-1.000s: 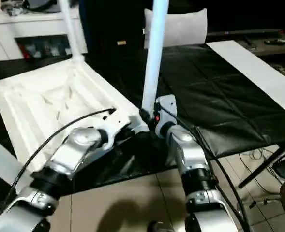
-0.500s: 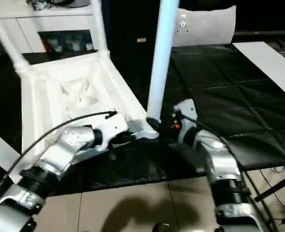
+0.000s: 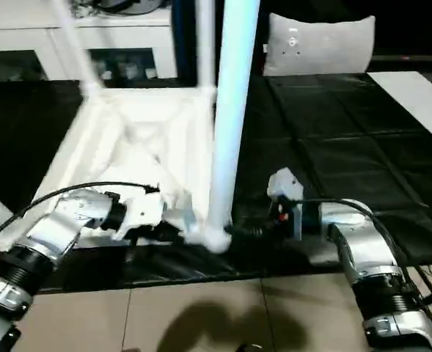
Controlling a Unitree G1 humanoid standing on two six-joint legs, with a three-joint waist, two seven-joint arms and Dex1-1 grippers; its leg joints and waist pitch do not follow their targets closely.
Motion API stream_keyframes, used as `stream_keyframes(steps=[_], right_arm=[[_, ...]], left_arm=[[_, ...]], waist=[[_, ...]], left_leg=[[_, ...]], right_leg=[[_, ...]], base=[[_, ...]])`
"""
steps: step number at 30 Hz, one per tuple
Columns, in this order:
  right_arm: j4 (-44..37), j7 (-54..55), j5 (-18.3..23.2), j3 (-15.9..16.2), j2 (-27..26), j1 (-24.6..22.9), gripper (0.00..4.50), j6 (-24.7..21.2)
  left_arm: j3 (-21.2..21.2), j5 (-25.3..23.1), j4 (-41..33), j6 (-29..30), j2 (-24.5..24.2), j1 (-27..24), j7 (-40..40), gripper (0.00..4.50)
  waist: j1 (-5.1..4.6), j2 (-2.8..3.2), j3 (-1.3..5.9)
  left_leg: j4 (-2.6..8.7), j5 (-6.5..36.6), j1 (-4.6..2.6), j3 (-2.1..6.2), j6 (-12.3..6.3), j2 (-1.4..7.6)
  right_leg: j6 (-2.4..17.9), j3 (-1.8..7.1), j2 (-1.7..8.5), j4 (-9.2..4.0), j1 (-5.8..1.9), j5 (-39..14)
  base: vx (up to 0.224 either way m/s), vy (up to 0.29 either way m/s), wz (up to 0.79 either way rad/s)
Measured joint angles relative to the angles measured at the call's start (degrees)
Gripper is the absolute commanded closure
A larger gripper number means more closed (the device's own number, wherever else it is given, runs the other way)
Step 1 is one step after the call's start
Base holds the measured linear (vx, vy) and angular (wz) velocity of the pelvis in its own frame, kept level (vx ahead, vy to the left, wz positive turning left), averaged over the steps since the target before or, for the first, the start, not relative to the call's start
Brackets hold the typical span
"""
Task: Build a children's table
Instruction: Rotate leg to tighten
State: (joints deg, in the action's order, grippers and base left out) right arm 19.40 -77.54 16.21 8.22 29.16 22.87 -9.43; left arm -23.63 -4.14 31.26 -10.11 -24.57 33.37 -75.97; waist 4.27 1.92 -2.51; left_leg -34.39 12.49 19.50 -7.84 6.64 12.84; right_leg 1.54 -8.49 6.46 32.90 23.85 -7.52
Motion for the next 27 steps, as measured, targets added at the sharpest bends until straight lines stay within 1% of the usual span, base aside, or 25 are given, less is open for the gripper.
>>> stream_keyframes(steps=[3,4,5,6,9,10,12,15,20,22,24,27], right_arm=[[-0.19,-2.56,0.3,1.25,-0.13,0.49,1.45,-0.62],[-0.19,-3.28,0.4,1.56,-0.3,0.49,1.57,-0.99],[-0.19,-3.77,0.5,1.79,-0.45,0.49,1.57,-1.42],[-0.19,-4.31,0.7,2.11,-0.55,0.49,1.79,-1.79],[-0.19,-5.39,1.49,2.72,-0.55,0.49,2.03,-3.02],[-0.19,-5.43,1.57,2.81,-0.55,0.49,2.03,-3.14],[-0.19,-5.54,1.74,2.86,-0.55,0.49,2.26,-3.84],[-0.21,-5.57,1.72,2.86,-0.52,0.48,2.47,-3.87],[-0.99,-5.24,1.71,2.81,-0.4,-0.02,2.51,-3.98],[-1.4,-4.65,1.8,2.54,-0.61,-0.47,2.51,-4.11],[-2.28,-3.1,2.06,1.71,-1.27,-1.65,2.51,-4.59],[-3.5,0.13,2.19,0.67,-2.48,-3.13,2.51,-5.13]], left_arm=[[-0.82,0.49,0.03,-0.99,0.32,0.25,-2.26,4.5],[-1.06,0.62,0.02,-1.23,0.37,0.28,-2.7,4.5],[-1.19,0.71,0.01,-1.4,0.43,0.29,-3.02,4.5],[-1.4,0.84,0.01,-1.56,0.58,0.32,-3.31,4.5],[-1.68,0.96,0.34,-2.11,0.94,0.47,-3.63,4.5],[-1.68,0.96,0.54,-2.25,1.0,0.52,-3.66,4.5],[-1.67,0.96,0.97,-2.62,1.14,0.64,-3.78,4.5],[-1.67,0.96,1.25,-2.94,1.17,0.72,-3.87,4.5],[-1.56,1.47,1.32,-2.16,1.26,0.65,-3.98,4.5],[-1.09,1.9,1.25,-0.9,1.4,0.33,-3.94,4.5],[-0.32,2.26,0.64,1.36,1.52,-0.37,-3.44,4.5],[1.19,2.58,-1.21,4.9,1.51,-1.73,-1.71,4.5]], waist=[[0.83,-0.04,0.03],[0.98,-0.05,0.03],[1.06,-0.04,0.03],[1.08,-0.04,0.03],[1.06,-0.05,0.03],[1.07,-0.05,0.03],[1.09,-0.05,0.03],[1.09,-0.06,0.03],[1.13,-0.07,0.04],[1.13,-0.07,0.05],[1.06,-0.07,0.04],[0.64,-0.09,0.06]], left_leg=[[0.0,0.0,-0.02,-0.14,0.0,0.01],[0.01,0.01,-0.04,-0.16,0.01,0.01],[0.01,0.01,-0.04,-0.19,0.01,0.01],[0.0,0.01,-0.05,-0.23,0.01,0.02],[0.0,0.01,-0.12,-0.29,0.01,0.01],[0.0,0.0,-0.15,-0.3,0.01,0.01],[0.01,0.0,-0.2,-0.31,0.01,0.01],[0.01,0.01,-0.23,-0.33,0.02,0.01],[0.02,0.01,-0.24,-0.35,0.02,0.01],[0.03,0.01,-0.28,-0.35,0.02,0.01],[0.04,0.0,-0.4,-0.37,0.02,0.01],[0.03,0.0,-0.53,-0.41,0.05,0.0]], right_leg=[[-0.01,0.1,0.01,0.05,0.07,-0.02],[0.01,0.11,0.01,0.07,0.07,-0.04],[0.01,0.12,0.02,0.08,0.07,-0.04],[0.01,0.13,0.04,0.09,0.08,-0.04],[0.0,0.18,0.04,0.1,0.06,-0.04],[-0.01,0.18,0.04,0.1,0.04,-0.04],[-0.02,0.18,0.04,0.1,0.0,-0.05],[-0.03,0.2,0.04,0.1,-0.02,-0.06],[-0.05,0.2,0.04,0.1,-0.02,-0.07],[-0.05,0.21,0.03,0.1,-0.03,-0.07],[-0.06,0.22,0.03,0.12,-0.11,-0.07],[-0.05,0.28,0.0,0.12,-0.19,-0.06]], base=[[0.0,0.0,0.0],[0.0,0.0,0.0],[0.0,0.0,0.0],[0.0,0.0,0.0],[0.0,0.0,0.0],[0.0,0.0,0.0],[0.0,0.0,0.0],[0.0,0.0,0.0],[0.0,0.0,0.0],[0.0,0.0,0.0],[0.0,0.0,0.0],[0.0,0.0,0.0]])
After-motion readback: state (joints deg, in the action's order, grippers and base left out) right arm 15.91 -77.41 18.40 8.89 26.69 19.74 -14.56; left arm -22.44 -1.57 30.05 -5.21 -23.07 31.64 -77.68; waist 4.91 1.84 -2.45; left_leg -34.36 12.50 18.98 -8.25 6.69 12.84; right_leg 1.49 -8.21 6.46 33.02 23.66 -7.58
